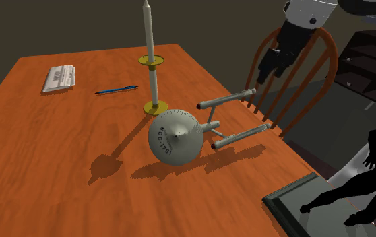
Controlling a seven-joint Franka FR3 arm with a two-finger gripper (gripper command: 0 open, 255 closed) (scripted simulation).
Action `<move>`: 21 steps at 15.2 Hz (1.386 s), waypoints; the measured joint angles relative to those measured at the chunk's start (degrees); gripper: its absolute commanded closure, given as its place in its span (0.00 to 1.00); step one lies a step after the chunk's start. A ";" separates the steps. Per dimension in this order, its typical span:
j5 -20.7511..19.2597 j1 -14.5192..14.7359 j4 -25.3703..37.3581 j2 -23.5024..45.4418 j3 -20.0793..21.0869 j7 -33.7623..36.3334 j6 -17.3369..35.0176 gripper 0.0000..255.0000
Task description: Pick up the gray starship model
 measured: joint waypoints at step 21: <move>2.54 2.90 -0.66 22.42 19.68 20.55 19.91 0.00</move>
